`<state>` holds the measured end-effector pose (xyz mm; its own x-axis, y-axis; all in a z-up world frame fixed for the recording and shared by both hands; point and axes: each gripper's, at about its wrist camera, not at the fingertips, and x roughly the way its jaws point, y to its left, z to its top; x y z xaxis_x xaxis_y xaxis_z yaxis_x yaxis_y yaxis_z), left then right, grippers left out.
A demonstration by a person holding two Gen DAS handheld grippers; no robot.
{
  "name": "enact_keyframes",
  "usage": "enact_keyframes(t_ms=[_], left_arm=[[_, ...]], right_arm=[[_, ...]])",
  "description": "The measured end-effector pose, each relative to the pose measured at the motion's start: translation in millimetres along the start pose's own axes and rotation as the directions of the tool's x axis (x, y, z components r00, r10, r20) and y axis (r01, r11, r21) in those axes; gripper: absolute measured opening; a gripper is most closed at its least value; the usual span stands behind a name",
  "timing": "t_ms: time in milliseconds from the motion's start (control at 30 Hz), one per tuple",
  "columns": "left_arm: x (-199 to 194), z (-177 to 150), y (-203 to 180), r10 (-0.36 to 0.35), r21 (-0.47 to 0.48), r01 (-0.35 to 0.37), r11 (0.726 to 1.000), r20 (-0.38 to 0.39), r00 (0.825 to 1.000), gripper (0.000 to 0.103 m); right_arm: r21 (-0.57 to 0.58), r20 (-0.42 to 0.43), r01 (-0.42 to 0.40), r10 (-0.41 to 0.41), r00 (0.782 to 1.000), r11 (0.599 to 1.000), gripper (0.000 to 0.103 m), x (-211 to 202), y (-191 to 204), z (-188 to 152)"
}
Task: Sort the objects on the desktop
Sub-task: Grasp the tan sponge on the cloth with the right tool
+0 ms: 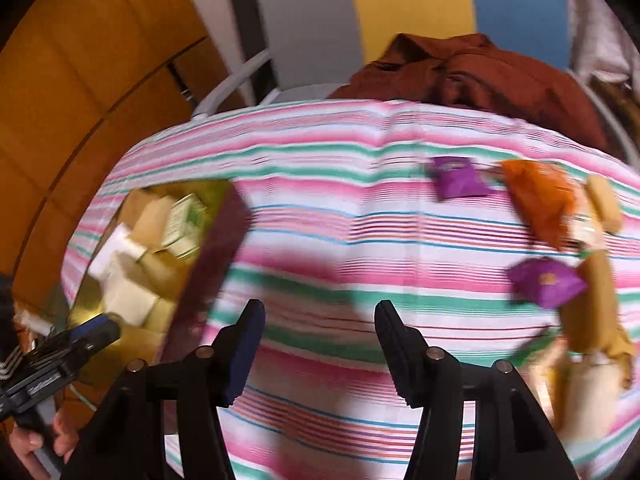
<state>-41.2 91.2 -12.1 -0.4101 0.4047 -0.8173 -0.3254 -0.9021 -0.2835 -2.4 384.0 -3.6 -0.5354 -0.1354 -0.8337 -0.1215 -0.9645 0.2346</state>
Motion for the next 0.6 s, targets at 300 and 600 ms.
enact_keyframes(t_ms=[300,600], left_arm=[[-23,13,-17,0.006,0.003,-0.006,1.000,0.060,0.998,0.055],[-7,2,-76,-0.060,0.138,0.060,0.989,-0.003,0.998,0.055]], right_arm=[[0.185,0.069,0.198,-0.214,0.974,0.963,0.070,-40,-116,17],[0.266,-0.051,0.256,-0.252,0.966,0.929,0.070,-31,-190,14]])
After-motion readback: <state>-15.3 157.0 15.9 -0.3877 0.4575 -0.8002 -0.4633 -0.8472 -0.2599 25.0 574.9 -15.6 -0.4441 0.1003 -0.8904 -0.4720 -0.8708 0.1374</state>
